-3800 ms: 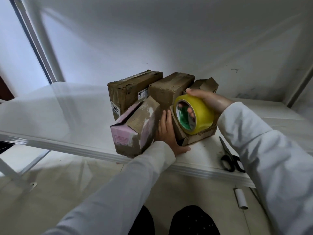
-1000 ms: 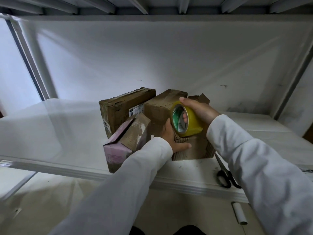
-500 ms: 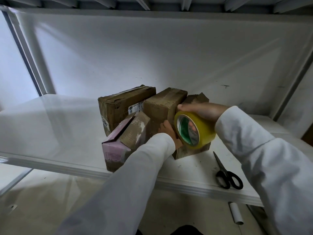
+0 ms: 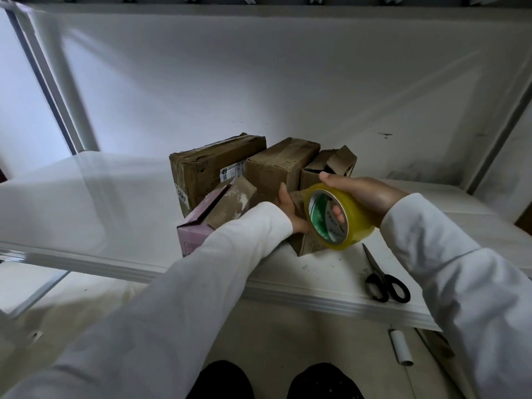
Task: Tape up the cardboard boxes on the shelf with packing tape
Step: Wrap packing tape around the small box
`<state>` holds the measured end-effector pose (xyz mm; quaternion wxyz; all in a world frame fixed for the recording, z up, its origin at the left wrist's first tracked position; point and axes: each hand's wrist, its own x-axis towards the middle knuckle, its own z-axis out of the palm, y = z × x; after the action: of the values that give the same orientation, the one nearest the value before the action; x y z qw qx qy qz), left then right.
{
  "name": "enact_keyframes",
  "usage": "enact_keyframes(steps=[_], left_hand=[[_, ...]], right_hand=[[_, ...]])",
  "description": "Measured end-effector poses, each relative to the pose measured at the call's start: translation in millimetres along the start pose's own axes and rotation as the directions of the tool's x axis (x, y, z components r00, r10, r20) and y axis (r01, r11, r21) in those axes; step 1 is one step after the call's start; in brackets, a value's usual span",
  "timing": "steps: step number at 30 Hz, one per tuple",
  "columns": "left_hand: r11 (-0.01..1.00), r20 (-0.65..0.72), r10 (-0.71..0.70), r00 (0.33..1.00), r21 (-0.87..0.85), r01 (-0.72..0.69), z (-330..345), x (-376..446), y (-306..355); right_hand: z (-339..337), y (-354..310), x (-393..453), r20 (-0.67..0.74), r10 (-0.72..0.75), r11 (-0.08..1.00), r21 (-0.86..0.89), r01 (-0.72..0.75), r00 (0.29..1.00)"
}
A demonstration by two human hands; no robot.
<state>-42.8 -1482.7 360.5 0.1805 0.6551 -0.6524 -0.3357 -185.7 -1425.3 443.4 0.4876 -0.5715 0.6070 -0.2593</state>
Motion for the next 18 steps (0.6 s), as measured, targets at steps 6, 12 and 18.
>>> enact_keyframes(steps=[6,12,18], left_hand=[[0.963,-0.145,0.102,0.984,-0.235,-0.135,-27,6,16],[0.999,0.012,-0.02,1.0,-0.025,0.02,-20,27,28],[0.987,0.036,-0.083,0.996,0.144,0.077,-16,29,26]], right_hand=[[-1,4,13,0.079,-0.044,0.997,0.067,0.039,0.996],[2,19,13,0.022,-0.122,0.98,0.164,0.117,0.992],[25,69,15,0.024,-0.07,0.994,0.085,0.067,0.997]])
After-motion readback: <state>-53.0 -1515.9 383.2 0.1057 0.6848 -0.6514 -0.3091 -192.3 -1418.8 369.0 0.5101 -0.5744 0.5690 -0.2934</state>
